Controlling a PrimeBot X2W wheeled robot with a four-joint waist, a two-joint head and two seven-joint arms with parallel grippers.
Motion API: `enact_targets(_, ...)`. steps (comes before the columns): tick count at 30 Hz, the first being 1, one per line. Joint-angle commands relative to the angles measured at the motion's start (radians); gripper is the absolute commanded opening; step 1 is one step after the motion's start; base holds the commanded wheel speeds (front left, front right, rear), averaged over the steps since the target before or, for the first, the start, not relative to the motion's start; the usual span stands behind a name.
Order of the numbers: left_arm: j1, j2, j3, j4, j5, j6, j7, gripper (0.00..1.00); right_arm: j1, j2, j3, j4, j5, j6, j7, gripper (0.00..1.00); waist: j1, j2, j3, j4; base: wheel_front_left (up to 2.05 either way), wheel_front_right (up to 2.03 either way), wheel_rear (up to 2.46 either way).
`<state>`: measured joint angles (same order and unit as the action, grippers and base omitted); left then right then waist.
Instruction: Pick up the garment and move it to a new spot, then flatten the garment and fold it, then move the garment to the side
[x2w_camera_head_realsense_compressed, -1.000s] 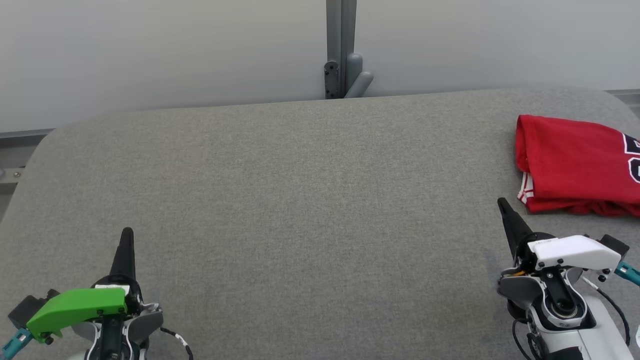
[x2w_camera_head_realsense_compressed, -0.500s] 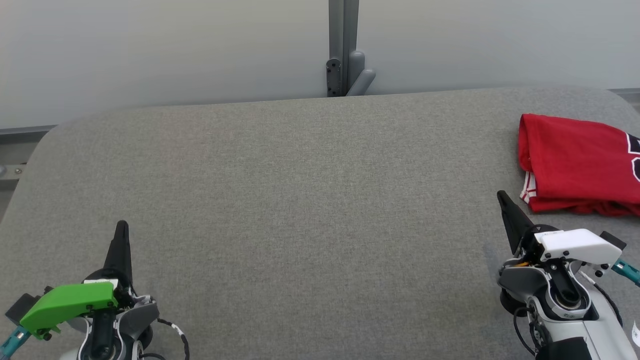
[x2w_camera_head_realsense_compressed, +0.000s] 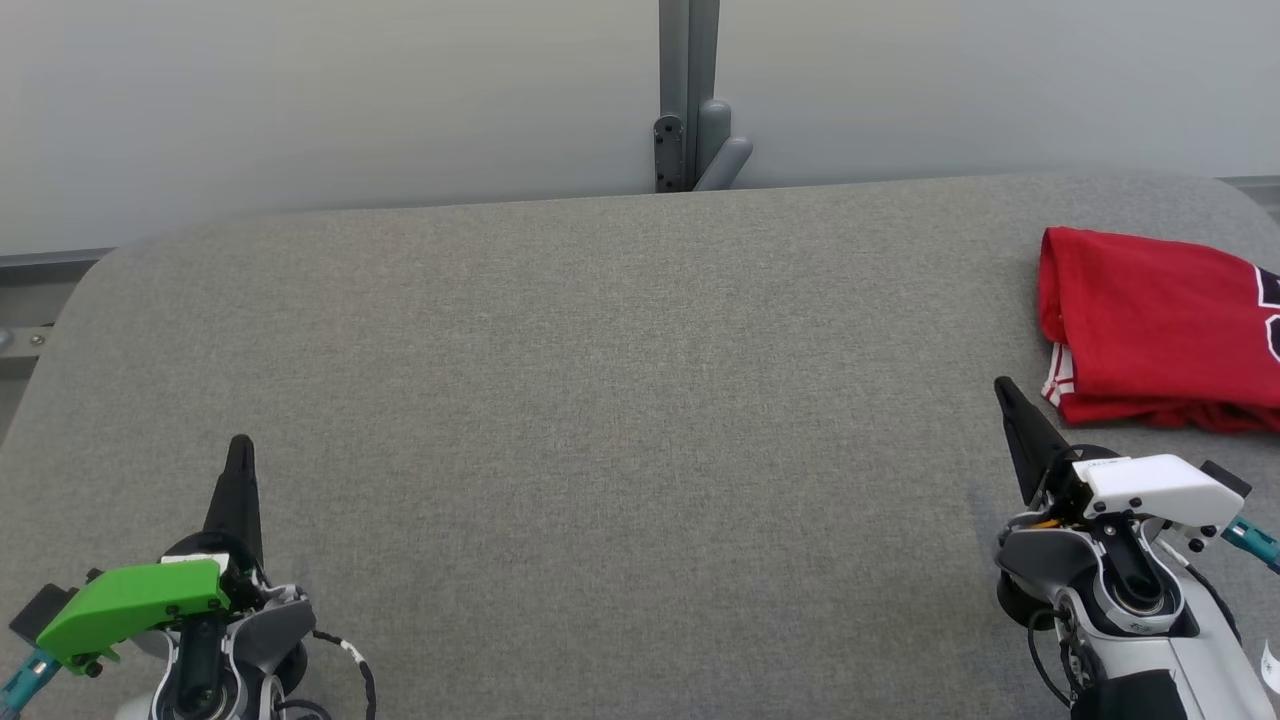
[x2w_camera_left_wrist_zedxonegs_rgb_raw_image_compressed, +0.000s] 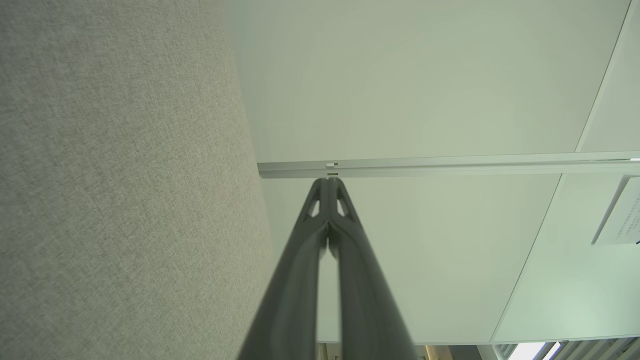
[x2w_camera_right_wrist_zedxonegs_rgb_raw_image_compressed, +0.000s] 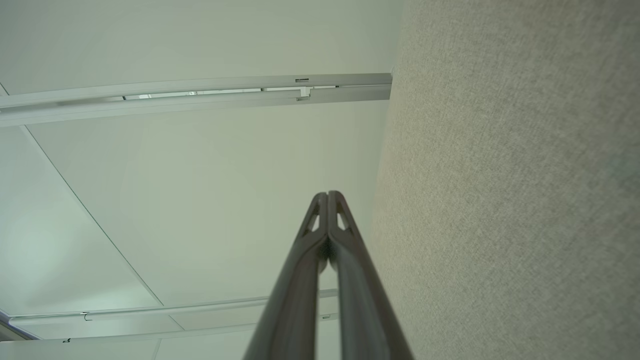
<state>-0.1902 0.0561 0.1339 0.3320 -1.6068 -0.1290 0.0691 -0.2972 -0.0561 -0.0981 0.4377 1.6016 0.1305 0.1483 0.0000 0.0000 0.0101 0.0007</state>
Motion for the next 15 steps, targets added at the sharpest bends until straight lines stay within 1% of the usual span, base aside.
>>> enact_targets(1,-0.015,0.001,0.004,0.002,0.002,-0.005,0.001,0.00,-0.009,0.000,-0.003,0.001,0.002,0.000,0.002,0.00,0.0000,0.0000,0.000,0.000,0.00,0.00,0.00)
enact_targets(15,-0.015,-0.001,0.007,0.002,0.005,-0.005,0.003,0.00,-0.009,0.001,-0.005,0.002,-0.002,0.000,0.005,0.00,0.0000,0.0000,0.000,0.000,0.00,0.00,0.00)
